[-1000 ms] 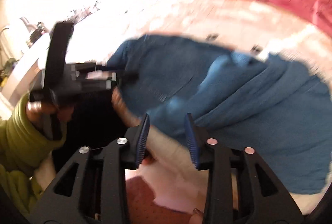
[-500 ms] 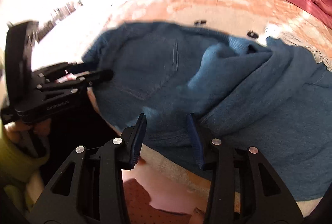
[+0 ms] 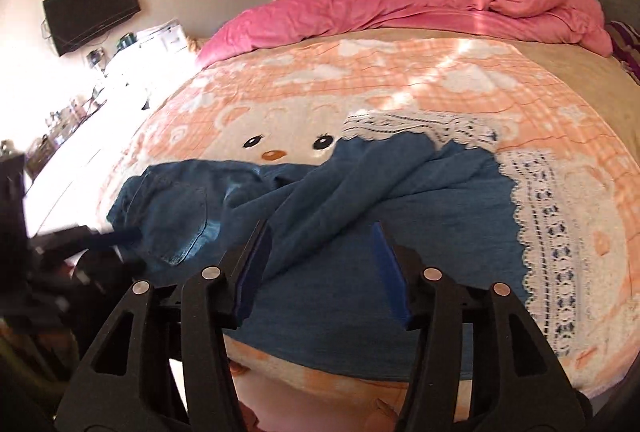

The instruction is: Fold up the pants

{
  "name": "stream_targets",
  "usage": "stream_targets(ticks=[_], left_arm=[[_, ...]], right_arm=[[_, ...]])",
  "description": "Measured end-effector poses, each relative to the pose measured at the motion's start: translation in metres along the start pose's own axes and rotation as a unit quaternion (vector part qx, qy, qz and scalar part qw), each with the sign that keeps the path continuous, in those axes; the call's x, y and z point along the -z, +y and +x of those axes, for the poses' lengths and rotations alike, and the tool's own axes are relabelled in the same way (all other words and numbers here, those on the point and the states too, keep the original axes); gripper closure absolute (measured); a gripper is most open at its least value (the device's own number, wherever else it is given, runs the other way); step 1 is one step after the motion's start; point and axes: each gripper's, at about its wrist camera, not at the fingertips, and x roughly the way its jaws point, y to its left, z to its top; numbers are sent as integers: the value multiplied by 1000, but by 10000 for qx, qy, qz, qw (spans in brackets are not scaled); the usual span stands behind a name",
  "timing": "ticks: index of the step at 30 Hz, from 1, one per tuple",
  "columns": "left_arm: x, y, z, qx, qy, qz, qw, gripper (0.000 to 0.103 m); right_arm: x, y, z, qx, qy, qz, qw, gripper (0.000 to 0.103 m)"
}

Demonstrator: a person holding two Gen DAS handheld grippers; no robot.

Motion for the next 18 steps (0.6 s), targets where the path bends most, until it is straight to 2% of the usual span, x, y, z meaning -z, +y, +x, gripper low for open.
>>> stream_targets(ticks=[1, 4, 6, 9, 13, 18], left_arm=[[0, -4, 13, 161, 160, 3, 9997, 54], [-1, -8, 41, 237, 453, 60, 9987, 65], [-4, -4, 57, 269, 628, 25, 9977, 66], [-13, 8, 82, 455, 906, -330, 9943, 71], [-27, 4, 95, 681, 685, -265, 9950, 75], [-18, 8, 103, 1208, 330, -220, 9919, 76]], right_arm=[[-2, 1, 0, 1, -6, 5, 10000, 54], [-6, 0, 0, 42, -10, -46, 10000, 53], [-10, 1, 4, 40, 13, -77, 10000, 53], [-18, 4, 16, 28, 108, -243, 9996, 53], [-37, 10, 42, 223, 308, -508, 9980, 53], [-69, 20, 91, 418, 703, -876, 9928, 53]])
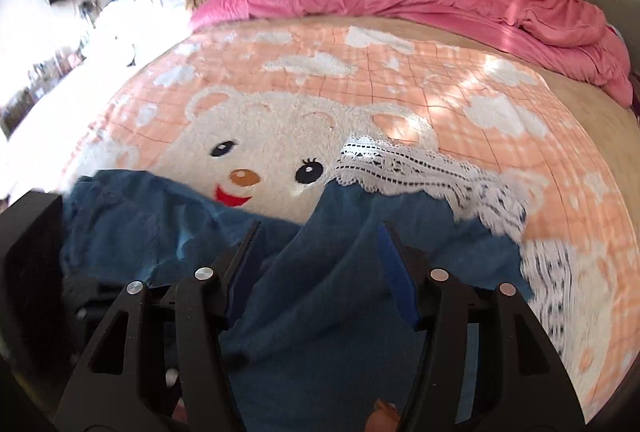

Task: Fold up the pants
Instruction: 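Grasp the white lace trim with the right gripper and lift it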

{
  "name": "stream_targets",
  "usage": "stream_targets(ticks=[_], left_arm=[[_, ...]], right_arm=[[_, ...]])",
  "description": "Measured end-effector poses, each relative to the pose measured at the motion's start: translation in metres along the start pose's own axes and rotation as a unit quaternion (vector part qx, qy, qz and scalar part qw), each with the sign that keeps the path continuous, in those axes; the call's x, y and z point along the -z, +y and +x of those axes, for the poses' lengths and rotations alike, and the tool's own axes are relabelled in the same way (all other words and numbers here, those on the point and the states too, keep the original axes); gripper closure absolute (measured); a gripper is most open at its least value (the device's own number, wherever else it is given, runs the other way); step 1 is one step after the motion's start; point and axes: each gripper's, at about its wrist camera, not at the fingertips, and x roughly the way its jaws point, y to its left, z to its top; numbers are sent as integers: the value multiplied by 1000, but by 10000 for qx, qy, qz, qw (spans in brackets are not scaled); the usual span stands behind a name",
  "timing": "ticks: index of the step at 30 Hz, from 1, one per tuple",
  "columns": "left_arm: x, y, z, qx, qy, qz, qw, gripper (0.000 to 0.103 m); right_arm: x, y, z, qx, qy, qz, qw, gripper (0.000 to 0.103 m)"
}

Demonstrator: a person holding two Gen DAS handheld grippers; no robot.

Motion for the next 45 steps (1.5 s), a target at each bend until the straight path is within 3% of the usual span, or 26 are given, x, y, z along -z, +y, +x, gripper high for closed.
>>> stream_targets(ticks=[3, 5, 7, 11, 12, 13, 14, 17, 19, 21, 23, 28, 32, 38, 41, 45], left_arm=[[4, 7, 0, 234, -122, 105, 9996, 78], [5, 8, 0, 366, -152, 74, 9992, 79], [6, 7, 0, 356, -155, 130, 9992, 79], [7, 6, 1, 367, -199, 189, 9990, 79], [7, 7, 2, 376, -210, 178, 9989, 76], [5, 7, 0, 401, -215, 158, 9988, 76], [5, 7, -1, 433, -224, 142, 9987, 76], [5, 8, -6, 435, -260, 107, 9987, 70], [5, 8, -8, 423, -316, 85, 9986, 56], [4, 9, -7, 440, -342, 69, 9984, 55], [5, 6, -10, 468, -379, 84, 9981, 47], [12, -1, -14, 245, -646, 425, 9967, 46], [12, -13, -13, 136, -736, 882, 9933, 48], [28, -48, -15, 89, -822, 1907, 9782, 50], [34, -56, -9, -280, -804, 2137, 9732, 50], [36, -55, -1, -395, -566, 2116, 9749, 50]], right_arm=[[-21, 6, 36, 89, 312, -121, 9994, 53], [-33, 10, 60, 460, 476, -288, 9974, 53], [-44, 14, 80, 879, 578, -474, 9933, 47], [-59, 6, 110, 1114, 747, -304, 9905, 46], [-60, 2, 116, 1175, 797, -314, 9894, 60], [-60, -3, 121, 1189, 832, -354, 9888, 92], [-59, -9, 119, 1126, 804, -251, 9901, 95], [-57, -34, 85, 671, 389, 488, 9958, 96], [-51, -50, 51, 678, 38, 744, 9949, 98], [-42, -66, 18, 570, -257, 1067, 9923, 98], [-27, -84, -17, 580, -564, 1412, 9867, 98], [20, -113, -75, 677, -1029, 1968, 9727, 98], [56, -127, -95, 588, -1189, 2477, 9597, 98], [92, -135, -101, 446, -1134, 2869, 9502, 98], [111, -141, -107, 520, -1069, 3006, 9463, 98], [131, -147, -113, 467, -1022, 3191, 9410, 98]])
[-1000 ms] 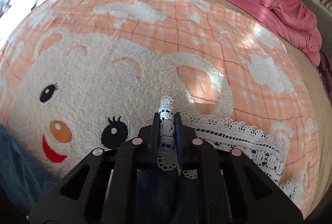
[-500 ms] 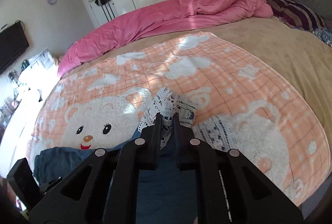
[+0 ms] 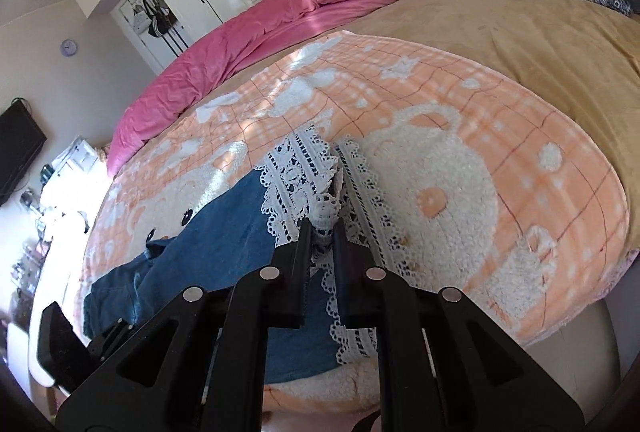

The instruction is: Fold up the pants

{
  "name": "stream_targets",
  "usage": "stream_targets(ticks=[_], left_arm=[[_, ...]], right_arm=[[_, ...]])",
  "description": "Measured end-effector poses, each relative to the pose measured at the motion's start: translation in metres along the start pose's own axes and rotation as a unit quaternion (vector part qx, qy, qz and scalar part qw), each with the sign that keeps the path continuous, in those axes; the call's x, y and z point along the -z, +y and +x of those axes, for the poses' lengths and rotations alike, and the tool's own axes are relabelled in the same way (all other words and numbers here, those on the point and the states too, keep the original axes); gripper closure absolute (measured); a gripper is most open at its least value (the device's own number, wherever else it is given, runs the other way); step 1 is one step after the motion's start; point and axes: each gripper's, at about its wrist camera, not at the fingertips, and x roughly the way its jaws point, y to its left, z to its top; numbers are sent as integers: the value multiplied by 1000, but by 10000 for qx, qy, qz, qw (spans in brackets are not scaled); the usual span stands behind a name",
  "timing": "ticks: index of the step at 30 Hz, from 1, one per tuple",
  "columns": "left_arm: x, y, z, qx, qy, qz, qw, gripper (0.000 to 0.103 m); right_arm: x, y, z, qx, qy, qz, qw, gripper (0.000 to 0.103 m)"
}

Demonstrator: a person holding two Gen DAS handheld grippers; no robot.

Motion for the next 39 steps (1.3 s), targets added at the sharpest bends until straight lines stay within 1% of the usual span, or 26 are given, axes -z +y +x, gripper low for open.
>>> stream_targets(ticks=[2, 4, 5, 7, 11, 12, 13, 15, 18, 20, 21, 23, 24, 25, 26, 27, 31, 33, 36, 39], left_arm=[[-1, -2, 1, -143, 37, 74, 9999, 50], [1, -5, 2, -236, 51, 210, 9995, 50], [1, -6, 2, -213, 64, 223, 9995, 49], [1, -5, 2, -57, 85, 198, 9998, 49], [1, -8, 1, 100, 75, 267, 9996, 49], [1, -9, 2, 99, 79, 304, 9995, 49], [2, -11, 3, 27, 102, 360, 9993, 49], [4, -15, 7, -121, 160, 504, 9985, 49], [4, -21, 9, -171, 170, 639, 9977, 49], [4, -25, 9, -179, 164, 715, 9971, 50], [4, -26, 9, -210, 183, 762, 9967, 53], [4, -28, 10, -355, 208, 917, 9949, 66], [3, -28, 10, -370, 211, 949, 9946, 69], [3, -27, 9, -296, 214, 919, 9951, 76], [2, -25, 8, -220, 217, 853, 9959, 82], [1, -22, 7, -146, 231, 770, 9967, 85], [0, -10, 2, 166, 216, 369, 9989, 90], [-1, -5, -4, 284, 137, 263, 9992, 93], [-3, 1, -13, 315, -1, 225, 9993, 94], [-3, 4, -15, 340, 40, 166, 9993, 94]], right_arm=[[4, -6, -1, 8, 67, 100, 9999, 98], [7, -10, -1, -85, 79, 189, 9998, 98], [7, -12, -2, -124, 81, 238, 9996, 98], [8, -14, -3, -171, 102, 331, 9993, 98], [8, -13, -3, -135, 137, 322, 9993, 95], [8, -13, -1, -156, 175, 297, 9993, 85], [8, -11, 2, -193, 287, 229, 9991, 70], [9, -10, 7, -121, 329, 167, 9992, 66], [13, -9, 13, 29, 376, 91, 9992, 66], [11, -12, 15, 27, 344, 138, 9993, 66], [10, -13, 15, 7, 306, 163, 9994, 66], [6, -16, 15, 23, 259, 190, 9995, 67], [5, -16, 16, 49, 251, 154, 9996, 77], [4, -15, 16, 79, 259, 59, 9996, 90], [4, -14, 15, 132, 244, -26, 9996, 93], [5, -13, 13, 164, 225, -95, 9996, 93], [6, -14, 7, 201, 227, -141, 9994, 95], [6, -16, 3, 217, 217, -119, 9995, 96], [9, -17, -5, 207, 252, -113, 9994, 96], [13, -21, -7, 271, 338, -74, 9990, 96]])
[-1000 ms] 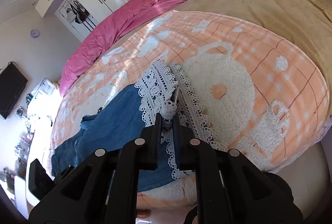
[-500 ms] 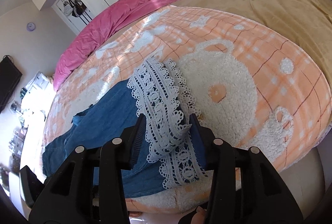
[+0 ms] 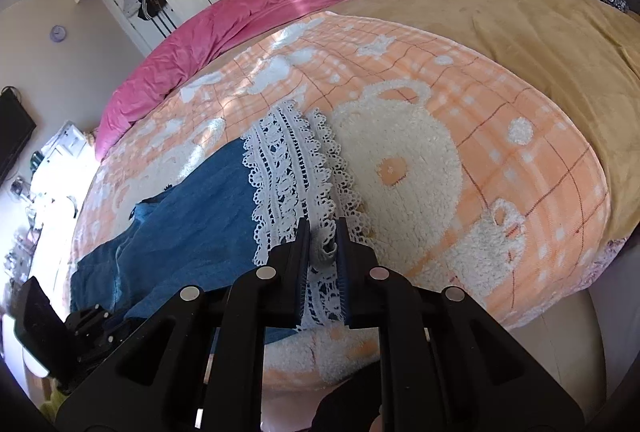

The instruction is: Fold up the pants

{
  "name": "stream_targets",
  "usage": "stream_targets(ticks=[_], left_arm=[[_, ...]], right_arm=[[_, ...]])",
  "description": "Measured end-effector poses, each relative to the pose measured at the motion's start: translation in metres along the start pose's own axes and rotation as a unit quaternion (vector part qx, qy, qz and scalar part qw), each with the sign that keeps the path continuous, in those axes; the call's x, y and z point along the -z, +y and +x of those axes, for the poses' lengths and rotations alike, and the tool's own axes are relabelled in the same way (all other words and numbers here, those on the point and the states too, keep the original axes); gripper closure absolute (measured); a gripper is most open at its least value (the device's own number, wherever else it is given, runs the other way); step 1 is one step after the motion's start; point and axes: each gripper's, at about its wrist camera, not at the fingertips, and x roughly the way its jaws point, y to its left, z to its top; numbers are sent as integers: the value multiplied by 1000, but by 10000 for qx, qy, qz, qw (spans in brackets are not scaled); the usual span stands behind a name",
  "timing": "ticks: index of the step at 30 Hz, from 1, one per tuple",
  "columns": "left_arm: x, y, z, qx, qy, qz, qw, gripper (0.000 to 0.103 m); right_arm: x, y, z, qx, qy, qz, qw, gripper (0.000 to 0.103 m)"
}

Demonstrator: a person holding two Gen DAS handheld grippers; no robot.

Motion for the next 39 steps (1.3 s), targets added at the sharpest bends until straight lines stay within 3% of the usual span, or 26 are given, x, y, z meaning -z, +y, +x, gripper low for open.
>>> stream_targets(ticks=[4, 11, 13, 15, 16, 23, 25, 29, 33, 36, 39], left_arm=[[4, -2, 7, 116, 316, -23, 9994, 94], [10, -7, 6, 159, 349, 42, 9993, 94], [12, -7, 11, 175, 415, -2, 9990, 94], [12, -7, 12, 153, 421, 11, 9990, 94], [12, -7, 13, 167, 405, 14, 9990, 94], [11, -13, 6, 259, 366, 169, 9989, 94], [11, -18, 3, 366, 421, 332, 9979, 94], [17, -27, 9, 601, 676, 597, 9941, 94], [20, -30, 17, 604, 838, 628, 9927, 94], [15, -27, 8, 769, 652, 525, 9935, 94], [7, -13, -12, 1030, 193, 170, 9943, 92]], right_arm=[[9, -12, 4, 114, 158, 149, 9997, 96], [14, -14, 2, 234, 234, 107, 9994, 94], [14, -8, -6, 662, 120, -120, 9977, 72], [15, 4, -19, 882, -160, -498, 9947, 60], [15, 8, -22, 941, -204, -602, 9935, 60], [23, 61, -3, 223, 79, -1248, 9919, 57], [28, 69, 13, 277, 272, -1251, 9914, 45], [40, 58, 36, 474, 688, -1071, 9907, 43], [43, 51, 35, 330, 640, -946, 9929, 43], [44, 52, 35, 293, 610, -953, 9931, 37], [41, 51, 26, 113, 547, -873, 9946, 37]])
